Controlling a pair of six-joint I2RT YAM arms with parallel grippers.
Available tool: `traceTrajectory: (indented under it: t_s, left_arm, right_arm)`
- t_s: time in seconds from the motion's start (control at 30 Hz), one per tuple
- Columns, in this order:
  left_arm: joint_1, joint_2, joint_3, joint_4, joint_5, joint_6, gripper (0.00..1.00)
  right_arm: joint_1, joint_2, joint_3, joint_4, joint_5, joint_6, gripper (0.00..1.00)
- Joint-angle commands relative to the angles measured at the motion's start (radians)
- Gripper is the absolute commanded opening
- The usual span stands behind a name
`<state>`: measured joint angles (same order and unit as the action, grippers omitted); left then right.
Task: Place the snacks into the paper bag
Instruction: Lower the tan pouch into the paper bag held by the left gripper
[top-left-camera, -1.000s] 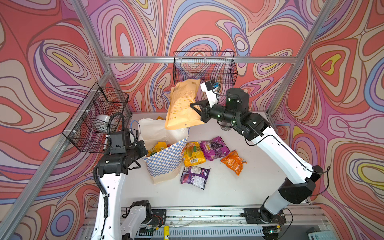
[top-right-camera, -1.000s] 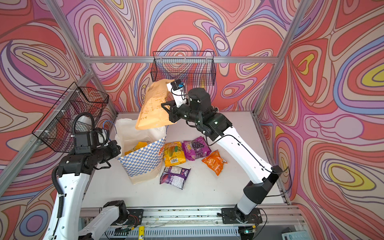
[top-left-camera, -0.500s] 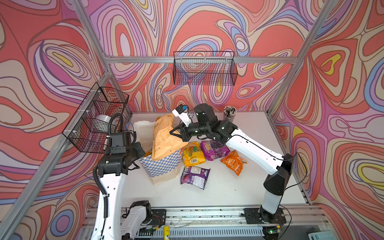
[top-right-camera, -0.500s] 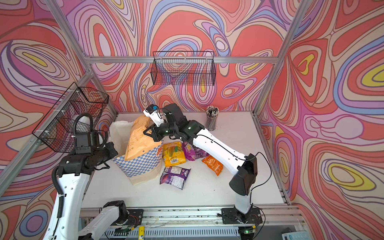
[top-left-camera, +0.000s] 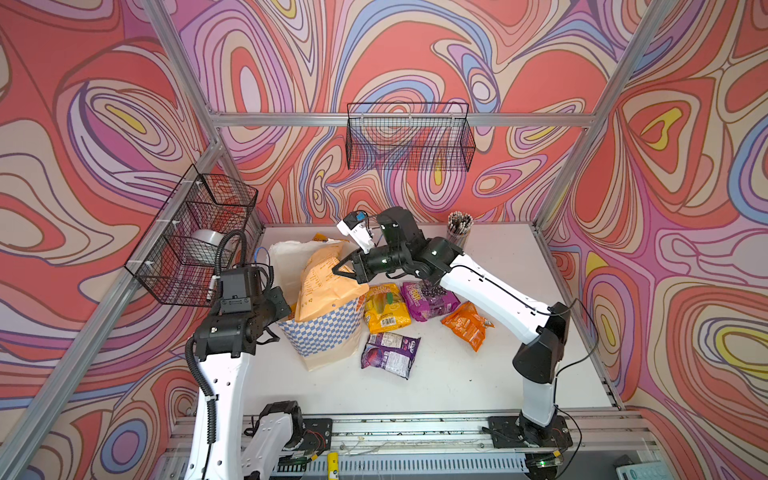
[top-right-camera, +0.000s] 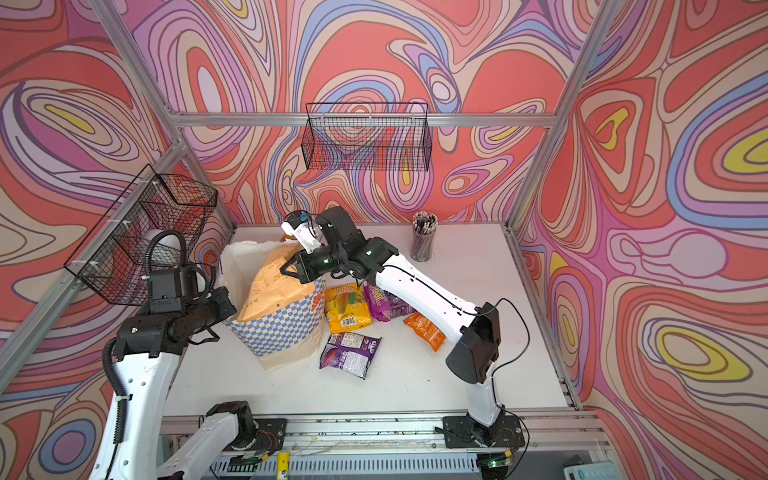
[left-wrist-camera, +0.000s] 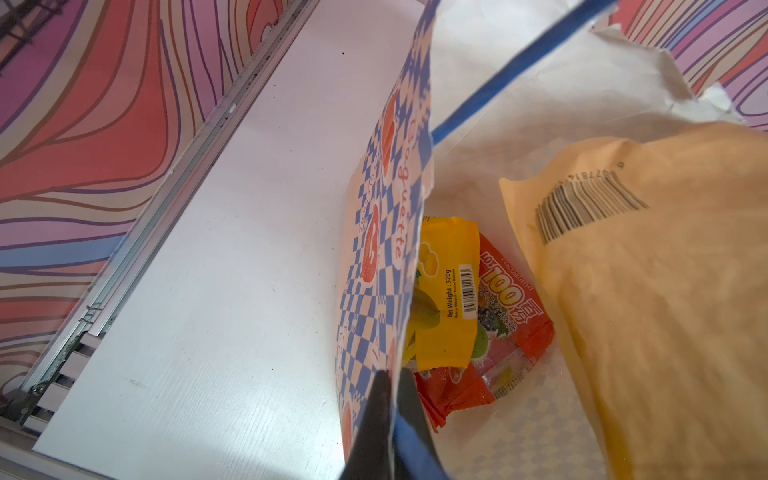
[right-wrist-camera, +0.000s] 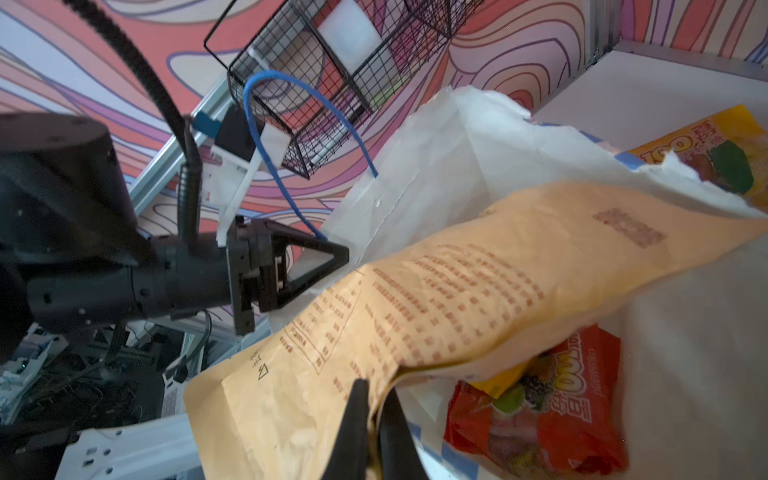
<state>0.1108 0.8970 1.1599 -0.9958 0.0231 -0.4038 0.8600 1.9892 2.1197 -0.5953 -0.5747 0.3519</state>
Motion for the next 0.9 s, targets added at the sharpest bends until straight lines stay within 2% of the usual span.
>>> traceTrajectory:
  t_s: [0.0,0.2,0.37,0.57,0.73,0.87]
  left_arm:
    - [-0.003,-0.024,-0.008,-0.007,0.026,0.02,0.0]
    - [-0.003,-0.04,-0.007,-0.016,0.057,0.027,0.0]
    - [-0.003,-0.04,0.004,-0.019,0.091,0.043,0.0]
    - [-0.004,-0.05,-0.014,-0.015,0.12,0.046,0.0]
    - [-0.003,-0.05,-0.023,0.002,0.186,0.051,0.0]
    - [-0.003,-0.033,-0.014,-0.018,0.113,0.039,0.0]
  right_arm:
    - [0.006,0.1,0.116,-0.058,0.004,0.052,0.0]
    - [0.002,0.152,0.127,0.023,0.092,0.018,0.0]
    - [0.003,0.211,0.102,0.075,0.06,0.004,0.0]
    - [0.002,0.352,0.299,-0.103,0.054,0.007,0.0]
    - [-0.002,0.372,0.289,-0.129,0.097,-0.001,0.0]
    - [0.009,0.333,0.255,-0.181,0.111,-0.01,0.0]
